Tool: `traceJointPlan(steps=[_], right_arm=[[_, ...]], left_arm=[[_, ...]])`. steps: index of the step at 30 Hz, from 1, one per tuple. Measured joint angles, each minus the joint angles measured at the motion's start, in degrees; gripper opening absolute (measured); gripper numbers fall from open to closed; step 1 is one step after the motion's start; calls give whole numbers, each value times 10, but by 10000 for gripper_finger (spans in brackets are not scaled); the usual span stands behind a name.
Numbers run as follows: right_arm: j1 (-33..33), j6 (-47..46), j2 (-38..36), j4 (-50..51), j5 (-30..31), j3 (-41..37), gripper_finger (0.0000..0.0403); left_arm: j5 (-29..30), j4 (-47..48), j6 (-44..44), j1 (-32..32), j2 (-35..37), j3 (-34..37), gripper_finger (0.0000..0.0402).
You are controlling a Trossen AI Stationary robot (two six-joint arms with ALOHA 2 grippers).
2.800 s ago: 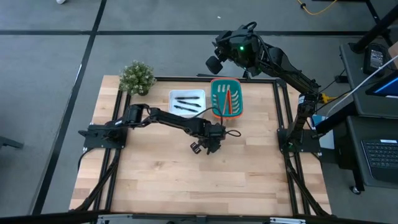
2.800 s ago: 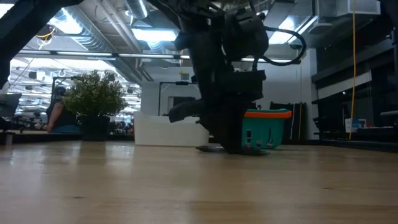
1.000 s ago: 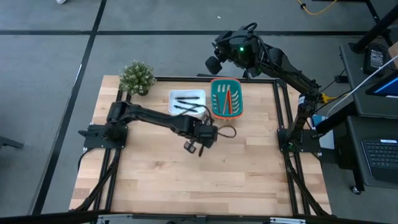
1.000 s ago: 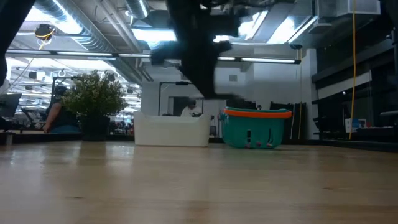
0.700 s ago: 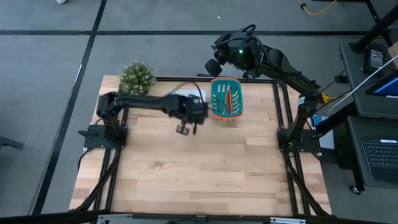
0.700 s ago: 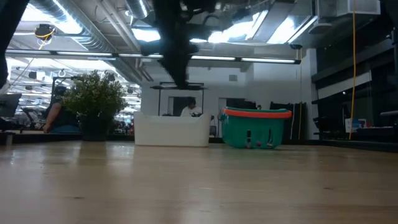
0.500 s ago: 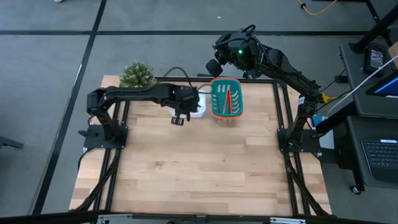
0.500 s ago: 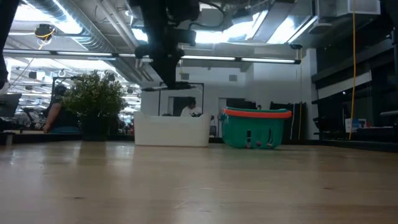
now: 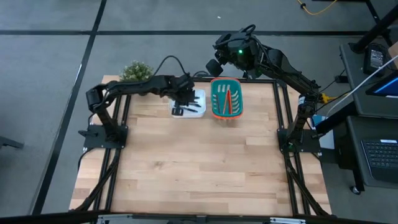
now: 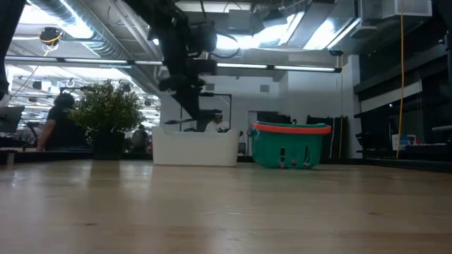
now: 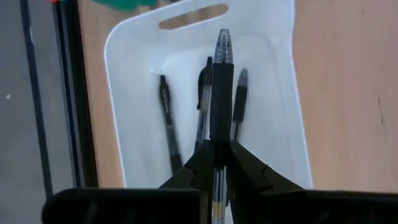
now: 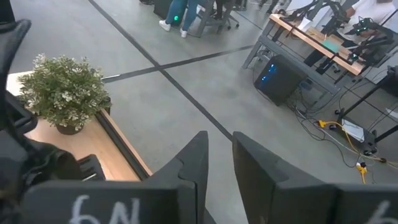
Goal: Sort pens & pencils
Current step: Put the black ballpen into the white bin, then return to Home Position
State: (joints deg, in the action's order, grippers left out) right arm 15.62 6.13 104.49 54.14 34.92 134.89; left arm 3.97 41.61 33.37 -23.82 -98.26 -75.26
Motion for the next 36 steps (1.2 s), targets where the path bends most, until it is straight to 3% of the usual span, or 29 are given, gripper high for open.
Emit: traceJointPlan(steps=[6, 19, 29, 36], right_arm=[[0, 2, 0, 0, 0, 0, 76], [0, 3, 0, 9, 0, 0, 76], [0, 4, 0, 10, 0, 0, 76], [0, 4, 0, 11, 0, 0, 76]], left_arm=[[-27, -26, 3, -25, -11, 0, 18], [-48, -66, 15, -46, -107, 1, 19], [-46, -79, -2, -46, -106, -3, 78], [-46, -75, -1, -45, -103, -4, 92]])
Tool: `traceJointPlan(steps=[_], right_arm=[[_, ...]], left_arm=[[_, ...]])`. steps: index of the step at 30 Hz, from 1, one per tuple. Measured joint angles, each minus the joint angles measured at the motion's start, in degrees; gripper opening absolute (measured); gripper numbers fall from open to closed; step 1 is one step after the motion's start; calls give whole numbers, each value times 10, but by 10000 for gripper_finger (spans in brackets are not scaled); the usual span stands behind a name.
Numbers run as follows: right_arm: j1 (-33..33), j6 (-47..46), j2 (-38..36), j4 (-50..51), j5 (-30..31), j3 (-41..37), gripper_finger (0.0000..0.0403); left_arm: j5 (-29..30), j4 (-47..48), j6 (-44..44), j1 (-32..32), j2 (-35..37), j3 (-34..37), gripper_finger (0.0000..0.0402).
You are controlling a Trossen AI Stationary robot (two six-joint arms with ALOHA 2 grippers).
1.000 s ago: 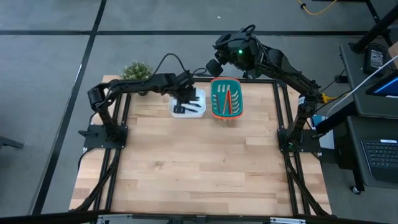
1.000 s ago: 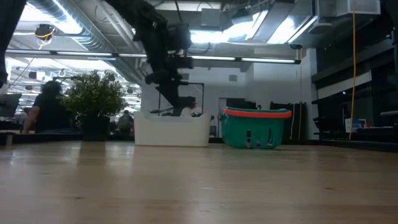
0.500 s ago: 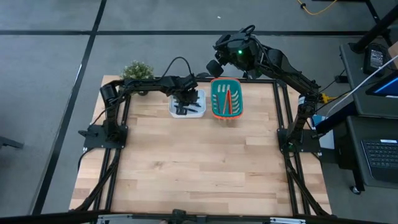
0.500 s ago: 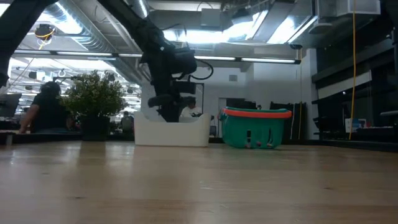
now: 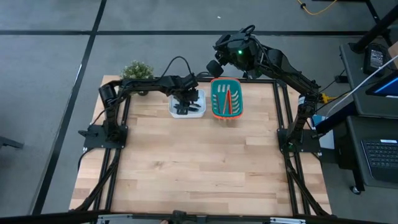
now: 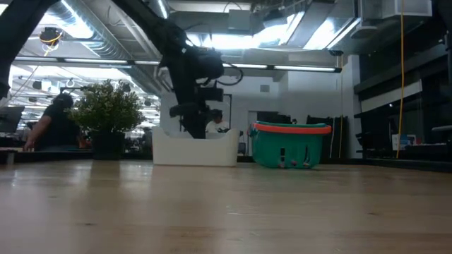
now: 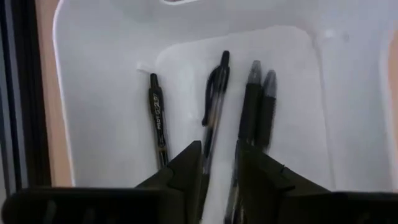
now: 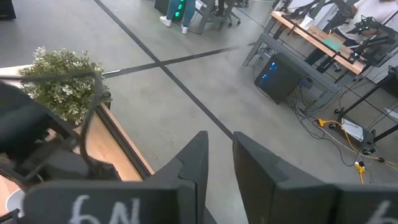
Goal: Sort pens & pencils
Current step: Return to Home Position
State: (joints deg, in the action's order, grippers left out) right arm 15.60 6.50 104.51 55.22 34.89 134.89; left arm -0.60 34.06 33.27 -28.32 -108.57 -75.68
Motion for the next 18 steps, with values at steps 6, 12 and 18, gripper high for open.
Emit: traceJointPlan(steps=[6, 12, 18], right_arm=[[0, 2, 0, 0, 0, 0, 76], [0, 1, 0, 0, 0, 0, 76], [-19, -2, 0, 43, 0, 0, 76]], left_arm=[[4, 39, 1, 11, 63, -19, 93], [4, 80, -47, 44, 197, -77, 94], [20, 87, -117, 117, 355, -94, 94]])
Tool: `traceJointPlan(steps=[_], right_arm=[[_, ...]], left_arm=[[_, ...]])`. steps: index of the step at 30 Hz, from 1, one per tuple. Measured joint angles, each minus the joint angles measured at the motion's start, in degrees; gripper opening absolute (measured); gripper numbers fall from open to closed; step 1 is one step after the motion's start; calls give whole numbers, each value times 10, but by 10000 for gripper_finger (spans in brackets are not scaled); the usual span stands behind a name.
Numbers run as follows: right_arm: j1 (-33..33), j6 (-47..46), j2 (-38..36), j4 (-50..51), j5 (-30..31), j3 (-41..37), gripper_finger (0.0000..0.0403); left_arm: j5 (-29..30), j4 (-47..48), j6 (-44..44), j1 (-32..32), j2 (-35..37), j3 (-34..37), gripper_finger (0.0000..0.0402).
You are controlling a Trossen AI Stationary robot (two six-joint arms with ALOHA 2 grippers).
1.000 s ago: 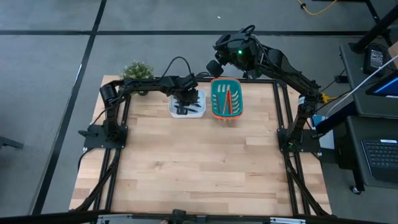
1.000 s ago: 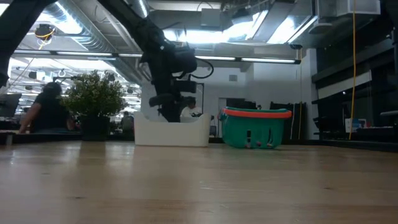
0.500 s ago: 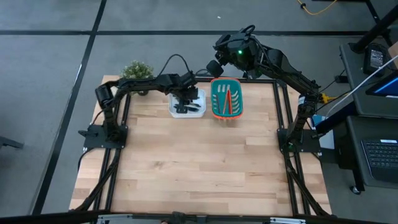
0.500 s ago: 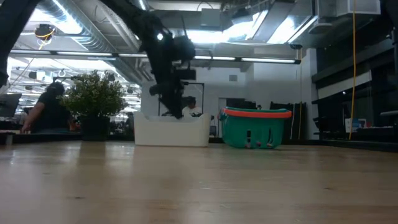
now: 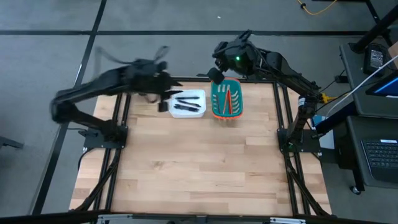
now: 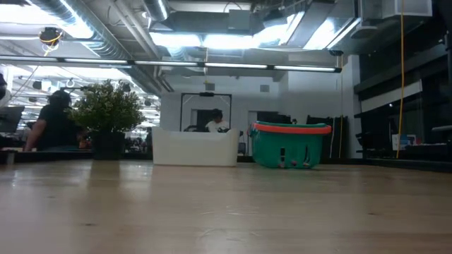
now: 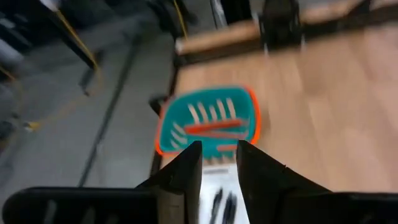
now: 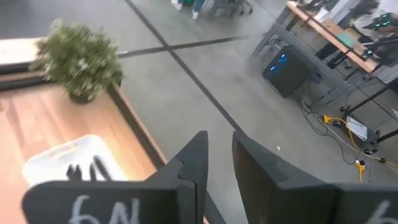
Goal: Sort pens & pencils
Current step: Return to Home Position
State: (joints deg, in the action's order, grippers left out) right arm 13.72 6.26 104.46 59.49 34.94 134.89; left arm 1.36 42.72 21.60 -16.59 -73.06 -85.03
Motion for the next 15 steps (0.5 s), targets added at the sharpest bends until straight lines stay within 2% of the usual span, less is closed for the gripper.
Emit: traceJointPlan(steps=[5, 9, 15], right_arm=[[-27, -25, -20, 34, 30, 0, 76], [-54, -45, -43, 38, 40, 0, 76], [-91, -61, -60, 38, 40, 0, 76]], left_arm=[[90, 12, -54, 82, 96, 0, 94], [152, 47, -100, 145, 130, 4, 94], [173, 61, -108, 203, 139, 16, 94]])
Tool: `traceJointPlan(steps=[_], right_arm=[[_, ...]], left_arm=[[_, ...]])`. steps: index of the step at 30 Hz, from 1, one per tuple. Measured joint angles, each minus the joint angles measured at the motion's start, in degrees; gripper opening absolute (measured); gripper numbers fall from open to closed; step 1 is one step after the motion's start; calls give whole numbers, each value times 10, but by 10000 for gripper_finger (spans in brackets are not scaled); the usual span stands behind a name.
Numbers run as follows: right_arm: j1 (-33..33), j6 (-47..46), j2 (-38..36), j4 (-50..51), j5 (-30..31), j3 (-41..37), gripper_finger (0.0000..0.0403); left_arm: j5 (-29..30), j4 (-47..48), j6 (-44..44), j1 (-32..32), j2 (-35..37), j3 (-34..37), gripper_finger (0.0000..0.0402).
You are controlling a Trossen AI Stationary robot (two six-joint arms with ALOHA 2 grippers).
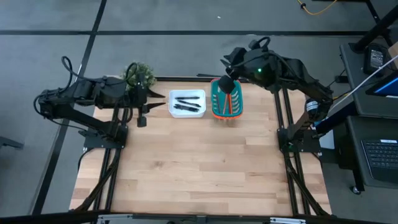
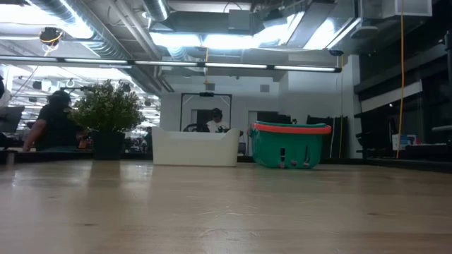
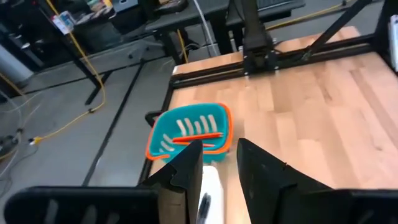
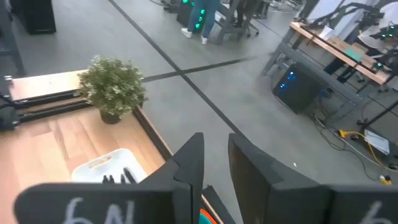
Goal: Sort pens & pencils
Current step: Return to Home Position
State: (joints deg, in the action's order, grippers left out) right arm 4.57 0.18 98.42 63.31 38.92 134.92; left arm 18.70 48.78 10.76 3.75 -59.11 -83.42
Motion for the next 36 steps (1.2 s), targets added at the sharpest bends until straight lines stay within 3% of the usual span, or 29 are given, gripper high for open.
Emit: traceJointPlan(steps=[7, 10, 12, 15, 19, 25, 30, 36], right_arm=[[-22, 0, 1, -2, 0, 0, 76], [-24, -21, 1, -1, 0, 0, 76], [-25, -29, 1, -1, 0, 0, 76], [-26, -29, 1, 2, 0, 0, 76], [-26, -29, 1, 15, 0, 0, 76], [-27, -29, 1, 19, -9, 0, 76], [-30, -29, 0, 61, -46, 0, 76], [-60, -86, -19, 116, -14, -1, 76]], left_arm=[[-7, 8, -69, 30, -2, 0, 94], [-29, 80, -134, 34, 4, 1, 94], [-13, 111, -159, 35, 28, 21, 94], [4, 42, -178, 50, 96, 86, 94], [-16, -74, -174, 83, 210, 218, 94], [-31, -158, -181, 118, 343, 393, 94], [-29, -197, -182, 121, 419, 477, 94], [-29, -220, -203, 121, 500, 559, 94]])
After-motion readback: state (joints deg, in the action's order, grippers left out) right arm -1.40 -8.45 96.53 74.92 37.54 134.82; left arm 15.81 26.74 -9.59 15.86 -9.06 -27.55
